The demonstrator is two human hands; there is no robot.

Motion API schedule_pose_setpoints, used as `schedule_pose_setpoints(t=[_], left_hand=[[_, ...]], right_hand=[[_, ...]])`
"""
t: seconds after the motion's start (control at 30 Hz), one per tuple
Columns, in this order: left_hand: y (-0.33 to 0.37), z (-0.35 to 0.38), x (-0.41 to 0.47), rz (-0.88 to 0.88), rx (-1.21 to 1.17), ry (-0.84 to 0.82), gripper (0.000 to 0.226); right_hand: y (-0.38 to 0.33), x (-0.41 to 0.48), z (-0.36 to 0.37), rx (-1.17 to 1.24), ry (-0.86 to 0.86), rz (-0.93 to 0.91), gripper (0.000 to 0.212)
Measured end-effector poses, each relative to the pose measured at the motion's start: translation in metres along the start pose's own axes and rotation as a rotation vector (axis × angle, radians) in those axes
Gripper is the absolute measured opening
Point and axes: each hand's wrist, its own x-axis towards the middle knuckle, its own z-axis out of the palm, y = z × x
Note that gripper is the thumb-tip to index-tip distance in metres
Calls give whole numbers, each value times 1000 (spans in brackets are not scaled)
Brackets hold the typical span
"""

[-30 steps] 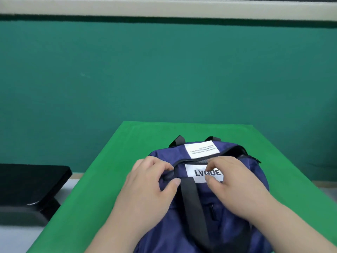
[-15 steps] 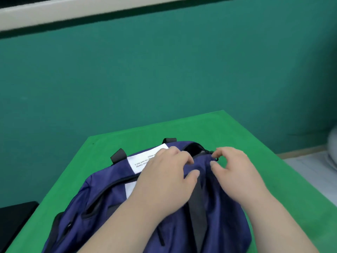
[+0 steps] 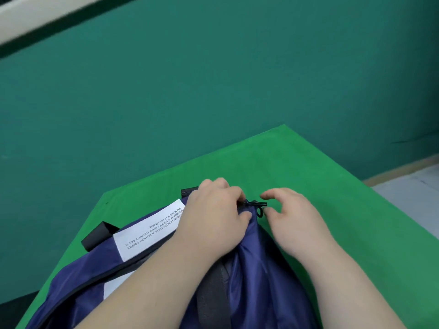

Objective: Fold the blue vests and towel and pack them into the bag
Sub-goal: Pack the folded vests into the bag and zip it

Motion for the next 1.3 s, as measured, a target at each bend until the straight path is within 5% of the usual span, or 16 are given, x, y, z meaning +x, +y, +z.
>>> schedule_pose_setpoints(t=[0.1,0.47,1.03,1.3], left_hand=[[0,7,8,23,65,1,35],[-4,10,22,24,-47,60,20],[-19,-9,-1,-475,-610,73,12],[-18,-17,-7,-513,-702,142,21]], right_hand=[[4,5,2,26,0,-22,8],[1,10,12,207,43,-145,11],[-24,4,18,122,-158,-221,33],[-30,0,9,21,21,-268,3]])
